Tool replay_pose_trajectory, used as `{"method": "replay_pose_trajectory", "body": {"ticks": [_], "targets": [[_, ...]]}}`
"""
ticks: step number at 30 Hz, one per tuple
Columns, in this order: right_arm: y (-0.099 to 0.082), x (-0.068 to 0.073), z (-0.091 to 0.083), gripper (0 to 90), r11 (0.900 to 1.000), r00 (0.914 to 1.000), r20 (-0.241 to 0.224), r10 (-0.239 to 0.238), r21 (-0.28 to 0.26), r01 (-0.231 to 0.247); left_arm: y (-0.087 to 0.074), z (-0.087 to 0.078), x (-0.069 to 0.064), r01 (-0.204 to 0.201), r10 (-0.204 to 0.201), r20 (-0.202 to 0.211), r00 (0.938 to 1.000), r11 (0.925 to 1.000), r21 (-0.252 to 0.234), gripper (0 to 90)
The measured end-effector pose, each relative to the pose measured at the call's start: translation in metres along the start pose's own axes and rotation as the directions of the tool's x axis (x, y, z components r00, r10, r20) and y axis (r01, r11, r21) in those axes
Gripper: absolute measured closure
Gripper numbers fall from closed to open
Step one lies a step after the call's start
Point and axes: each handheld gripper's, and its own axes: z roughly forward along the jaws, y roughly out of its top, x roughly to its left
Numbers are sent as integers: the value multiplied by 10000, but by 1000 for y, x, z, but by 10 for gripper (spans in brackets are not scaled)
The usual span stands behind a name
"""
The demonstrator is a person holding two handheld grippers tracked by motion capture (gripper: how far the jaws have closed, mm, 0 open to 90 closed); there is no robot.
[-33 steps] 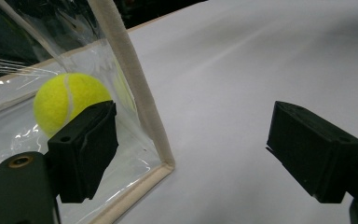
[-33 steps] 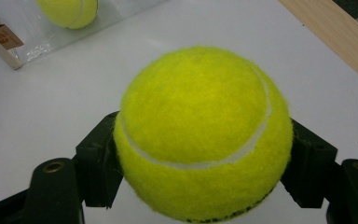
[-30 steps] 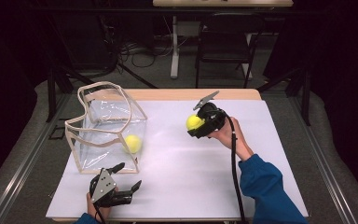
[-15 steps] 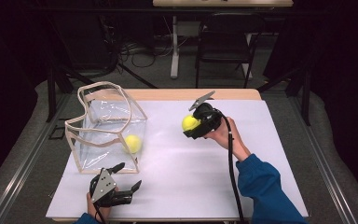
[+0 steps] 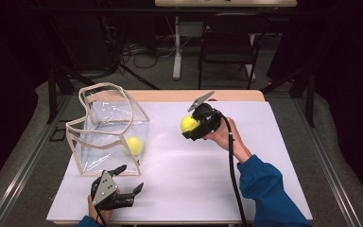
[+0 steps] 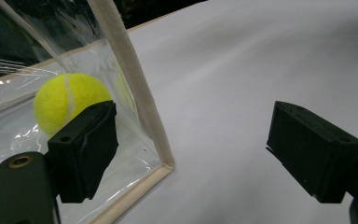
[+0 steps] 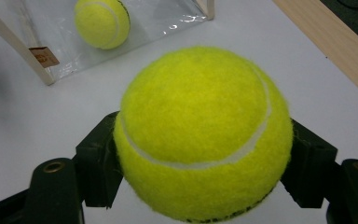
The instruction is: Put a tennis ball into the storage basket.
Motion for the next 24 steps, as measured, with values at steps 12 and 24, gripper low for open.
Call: {"method": "replay_pose_trajectory", "body": {"ticks": [12, 24], "targets": [[8, 4, 0, 260, 9998, 9998, -107, -137, -163, 135, 0, 0, 0, 0, 0, 4, 10000, 10000, 19, 160], [16, 8, 0, 260, 9990, 9995, -224, -214, -407, 205, 0, 0, 0, 32, -32, 6, 10000, 10000, -2, 160]]}}
